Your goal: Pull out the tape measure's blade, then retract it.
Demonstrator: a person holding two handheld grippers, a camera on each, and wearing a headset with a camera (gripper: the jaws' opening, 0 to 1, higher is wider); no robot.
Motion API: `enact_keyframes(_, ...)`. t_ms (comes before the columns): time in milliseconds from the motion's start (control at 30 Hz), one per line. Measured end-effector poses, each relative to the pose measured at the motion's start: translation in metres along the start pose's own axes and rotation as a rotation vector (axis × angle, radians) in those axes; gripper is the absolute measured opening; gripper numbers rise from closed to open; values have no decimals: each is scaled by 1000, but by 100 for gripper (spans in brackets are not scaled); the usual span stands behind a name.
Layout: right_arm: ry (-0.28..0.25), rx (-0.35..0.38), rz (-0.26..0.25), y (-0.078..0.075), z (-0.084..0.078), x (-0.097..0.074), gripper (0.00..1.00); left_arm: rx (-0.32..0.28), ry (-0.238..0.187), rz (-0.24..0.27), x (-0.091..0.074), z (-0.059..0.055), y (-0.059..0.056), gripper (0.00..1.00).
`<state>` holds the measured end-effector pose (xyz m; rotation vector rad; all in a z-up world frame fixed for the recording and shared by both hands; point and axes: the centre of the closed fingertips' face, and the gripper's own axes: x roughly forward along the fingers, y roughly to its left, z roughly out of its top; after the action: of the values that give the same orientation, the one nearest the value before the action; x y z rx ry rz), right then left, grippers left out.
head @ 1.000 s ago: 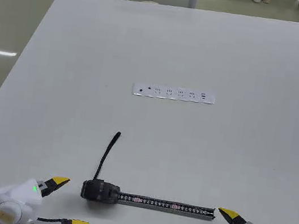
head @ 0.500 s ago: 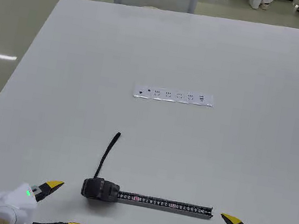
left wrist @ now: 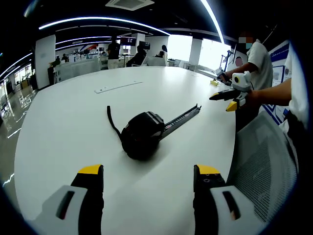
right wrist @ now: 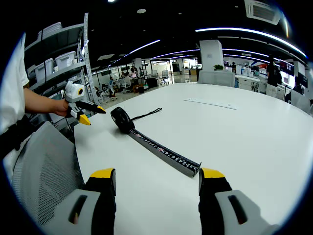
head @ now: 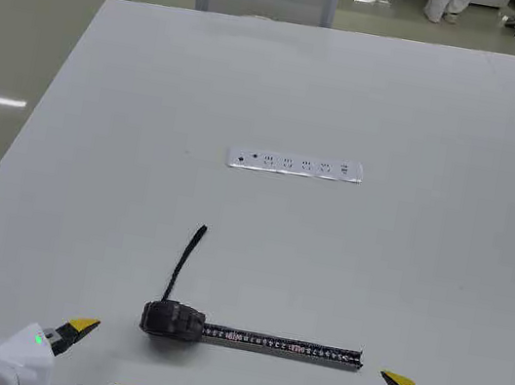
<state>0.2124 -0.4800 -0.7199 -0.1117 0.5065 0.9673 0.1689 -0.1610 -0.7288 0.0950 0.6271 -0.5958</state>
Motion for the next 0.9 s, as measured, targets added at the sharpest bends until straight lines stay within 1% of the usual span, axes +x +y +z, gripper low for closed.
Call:
enact_keyframes(100, 2, -1, -4, 4, -2, -3, 70, -4, 0, 4, -3, -5, -2, 73)
enact_keyframes(167, 2, 2, -8, 6, -3, -5, 70, -8, 0, 7, -6, -5, -3, 73)
enact_keyframes(267, -5, 11, -13, 7, -3, -7, 70, -16, -2, 10, -8, -9, -3, 73)
enact_keyframes(367, -1, -1, -14, 9, -4, -8, 70, -17, 3, 12, -12, -11, -5, 73)
enact_keyframes(500, -12, -1, -23, 11, -1, -12, 70, -22, 3, 15, -16, -16, -7, 73)
enact_keyframes(533, -13, -4, -24, 12, -1, -13, 70, -22, 3, 17, -17, -16, -8, 73)
enact_keyframes(733, -26, -10, -38, 15, -4, -18, 70, -43, -4, 21, -25, -22, -13, 74)
enact_keyframes(900, -35, -1, -44, 21, -7, -22, 70, -56, -4, 31, -33, -31, -14, 74)
